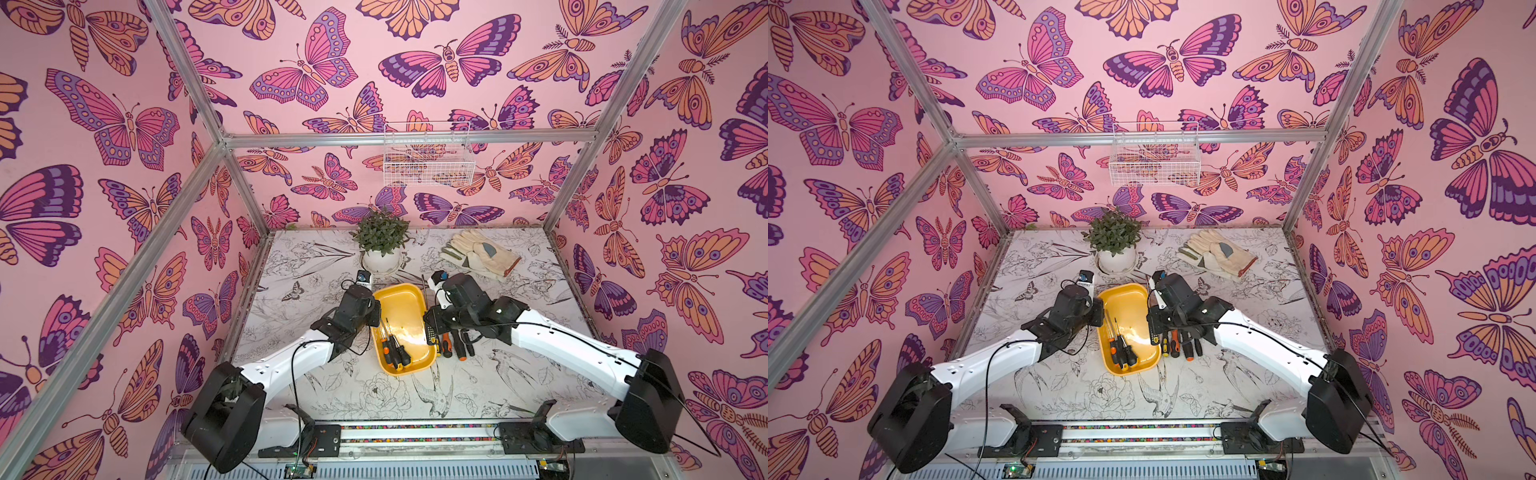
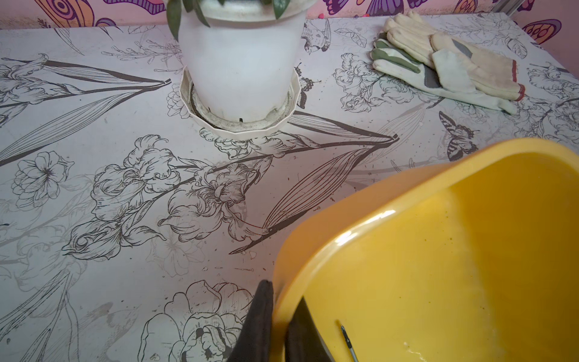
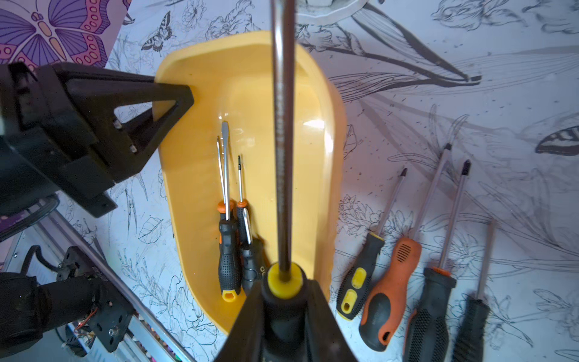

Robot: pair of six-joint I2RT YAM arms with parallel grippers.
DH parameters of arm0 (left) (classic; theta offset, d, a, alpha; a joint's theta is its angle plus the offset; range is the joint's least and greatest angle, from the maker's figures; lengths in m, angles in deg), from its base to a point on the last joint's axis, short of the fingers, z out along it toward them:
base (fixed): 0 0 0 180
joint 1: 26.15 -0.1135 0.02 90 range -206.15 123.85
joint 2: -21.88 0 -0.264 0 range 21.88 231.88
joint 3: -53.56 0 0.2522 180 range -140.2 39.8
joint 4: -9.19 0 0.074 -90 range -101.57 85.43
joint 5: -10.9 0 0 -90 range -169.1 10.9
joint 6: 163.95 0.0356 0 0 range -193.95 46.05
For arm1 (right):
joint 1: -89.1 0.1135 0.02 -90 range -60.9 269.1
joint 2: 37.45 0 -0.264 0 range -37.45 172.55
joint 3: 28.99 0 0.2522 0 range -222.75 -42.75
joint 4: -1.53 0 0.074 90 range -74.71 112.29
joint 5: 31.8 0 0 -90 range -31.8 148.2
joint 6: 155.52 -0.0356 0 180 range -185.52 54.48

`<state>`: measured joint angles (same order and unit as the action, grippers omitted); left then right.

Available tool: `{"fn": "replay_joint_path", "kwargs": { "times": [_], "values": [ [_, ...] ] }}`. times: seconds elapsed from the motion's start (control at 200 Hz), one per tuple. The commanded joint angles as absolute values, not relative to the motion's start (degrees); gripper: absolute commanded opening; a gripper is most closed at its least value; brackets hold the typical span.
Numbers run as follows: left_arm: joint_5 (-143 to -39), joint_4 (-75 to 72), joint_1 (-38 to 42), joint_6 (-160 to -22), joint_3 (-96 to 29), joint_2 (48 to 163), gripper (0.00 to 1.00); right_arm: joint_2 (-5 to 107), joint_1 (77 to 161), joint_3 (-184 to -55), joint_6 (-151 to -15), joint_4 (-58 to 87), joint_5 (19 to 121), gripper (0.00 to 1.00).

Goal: Take out the screwdriver from the storage box
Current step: Place the screwdriver at the center of the board.

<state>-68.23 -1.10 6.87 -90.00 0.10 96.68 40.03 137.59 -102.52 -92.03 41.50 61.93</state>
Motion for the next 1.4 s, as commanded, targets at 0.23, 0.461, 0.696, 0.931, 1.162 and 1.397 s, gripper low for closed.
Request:
{"fn": "replay_joint_path", "kwargs": {
  "times": [0.23,0.461,0.696,0.931,1.162,1.397],
  "values": [
    [-68.3,-2.5,7.3,-88.2,1.2,97.3,0.0,35.4,134.6,-99.4,-89.5,49.5,54.7,0.0],
    [-68.9,-2.5,7.2,-88.0,1.0,97.3,0.0,34.2,132.2,-98.0,-87.7,53.0,52.0,0.0],
    [-69.1,-2.6,7.3,-88.0,1.0,97.3,0.0,33.7,129.1,-96.7,-86.8,54.6,52.2,0.0],
    [-69.0,-2.5,7.2,-88.0,1.3,97.0,0.0,35.4,125.6,-96.9,-85.9,57.9,51.9,0.0],
    [-69.1,-2.6,7.2,-87.8,1.4,96.9,0.0,37.2,122.2,-97.5,-84.2,58.7,51.8,0.0],
    [-69.2,-2.6,7.3,-87.8,1.2,96.9,0.0,42.0,121.1,-99.0,-82.0,59.2,50.6,0.0]
  ]
}}
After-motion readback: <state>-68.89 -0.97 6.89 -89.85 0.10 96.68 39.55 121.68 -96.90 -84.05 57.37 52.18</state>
